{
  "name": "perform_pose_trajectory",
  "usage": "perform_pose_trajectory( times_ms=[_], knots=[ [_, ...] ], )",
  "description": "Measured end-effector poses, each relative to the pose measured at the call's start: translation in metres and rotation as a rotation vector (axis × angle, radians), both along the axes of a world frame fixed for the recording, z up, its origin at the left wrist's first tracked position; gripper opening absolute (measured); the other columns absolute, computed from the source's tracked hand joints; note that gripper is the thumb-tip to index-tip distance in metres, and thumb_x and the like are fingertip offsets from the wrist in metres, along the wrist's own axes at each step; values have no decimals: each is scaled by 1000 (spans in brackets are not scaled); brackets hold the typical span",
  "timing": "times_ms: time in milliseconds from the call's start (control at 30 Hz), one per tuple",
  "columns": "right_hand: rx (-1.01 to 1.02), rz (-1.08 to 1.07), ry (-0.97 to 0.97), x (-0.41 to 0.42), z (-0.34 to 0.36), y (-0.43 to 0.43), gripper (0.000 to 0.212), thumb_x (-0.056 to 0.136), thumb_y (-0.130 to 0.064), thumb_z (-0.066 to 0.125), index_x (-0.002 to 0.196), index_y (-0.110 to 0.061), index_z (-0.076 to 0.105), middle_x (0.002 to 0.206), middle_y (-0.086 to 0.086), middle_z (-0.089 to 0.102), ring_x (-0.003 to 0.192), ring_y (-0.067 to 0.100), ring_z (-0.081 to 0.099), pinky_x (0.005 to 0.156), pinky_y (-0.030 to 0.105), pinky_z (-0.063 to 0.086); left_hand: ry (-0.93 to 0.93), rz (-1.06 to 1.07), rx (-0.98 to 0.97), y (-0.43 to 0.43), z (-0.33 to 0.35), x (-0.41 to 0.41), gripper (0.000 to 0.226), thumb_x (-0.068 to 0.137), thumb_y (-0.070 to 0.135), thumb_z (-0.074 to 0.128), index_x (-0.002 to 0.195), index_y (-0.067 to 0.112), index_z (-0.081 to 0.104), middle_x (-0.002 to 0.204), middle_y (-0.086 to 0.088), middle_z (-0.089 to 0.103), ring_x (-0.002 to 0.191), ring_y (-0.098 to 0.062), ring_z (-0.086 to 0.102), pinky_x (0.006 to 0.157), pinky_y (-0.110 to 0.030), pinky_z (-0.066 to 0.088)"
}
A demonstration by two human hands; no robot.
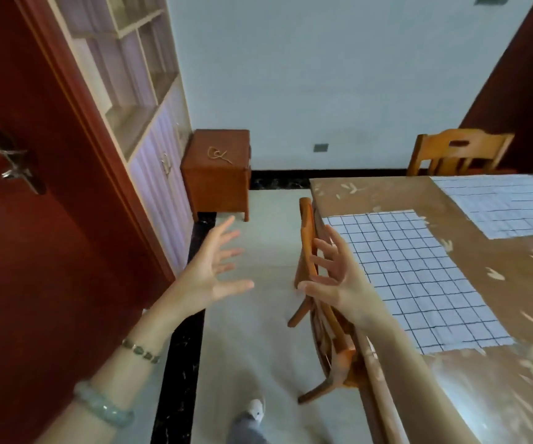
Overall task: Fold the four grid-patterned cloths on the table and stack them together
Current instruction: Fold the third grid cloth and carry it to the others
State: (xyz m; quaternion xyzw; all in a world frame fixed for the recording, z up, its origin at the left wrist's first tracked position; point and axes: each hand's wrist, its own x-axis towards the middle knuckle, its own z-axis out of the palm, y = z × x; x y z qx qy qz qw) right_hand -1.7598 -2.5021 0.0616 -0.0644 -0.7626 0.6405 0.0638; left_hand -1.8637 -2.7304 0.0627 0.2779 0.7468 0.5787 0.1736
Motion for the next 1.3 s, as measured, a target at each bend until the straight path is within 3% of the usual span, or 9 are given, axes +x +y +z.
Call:
perform_pose_trajectory(
  times_ms=[100,233,367,567,767,833,967,1133,1300],
  knots=[
    [-8,-110,23,-35,-2,17,101,71,-5,79,147,-35,19,144,-2,39,127,15,47,99,36,47,18,-72,-1,22,-1,-55,100,59,41,84,134,56,19,148,9,34,123,4,48,96,-15,44],
    [-16,-233,33,-82,0,39,100,71,-5,78,147,-32,20,142,-2,41,122,11,51,94,28,50,16,-190,-23,57,4,-126,105,50,63,82,135,57,20,148,9,36,125,-2,49,101,-25,44],
    [-11,-310,-1,-108,4,54,99,71,-7,79,145,-35,20,145,-1,39,124,13,49,102,43,45,31,-308,-31,91,7,-173,101,58,51,81,136,55,18,150,8,33,125,-1,48,101,-24,44],
    [1,-496,-62,-128,0,78,98,72,-7,79,140,-46,20,144,-5,39,125,12,47,101,40,46,-16,-485,-54,153,-6,-232,105,51,65,82,135,60,18,147,13,34,123,0,51,99,-24,45],
    [-27,-740,-100,-141,-15,99,100,71,-10,80,144,-41,20,144,-8,39,125,8,47,98,34,48,-48,-763,-78,237,-28,-277,104,68,20,84,144,44,18,149,8,34,120,-1,53,95,-18,46],
    [-36,-821,-110,-149,-18,103,100,70,-11,81,144,-42,21,144,-9,39,125,7,47,98,32,48,-74,-854,-76,261,-34,-292,105,67,23,87,144,48,19,149,10,34,121,-4,53,99,-24,46],
    [-49,-1014,-124,-169,-20,110,100,68,-14,81,144,-42,22,145,-8,38,125,9,47,99,35,48,-77,-1042,-103,310,-36,-326,107,50,54,88,135,61,23,148,11,35,123,-8,53,103,-36,45],
    [-36,-1196,-160,-170,-18,109,96,69,-19,81,140,-47,22,143,-9,38,126,8,45,100,35,46,-80,-1206,-150,361,-40,-336,97,57,43,87,128,65,24,148,9,36,122,-7,53,101,-33,47],
    [-51,-1337,-226,-151,-22,111,94,69,-25,80,139,-48,21,143,-12,36,127,10,44,99,31,45,-106,-1354,-229,403,-56,-317,104,65,39,85,145,45,18,148,10,35,119,-4,54,95,-25,48]
  ],
)
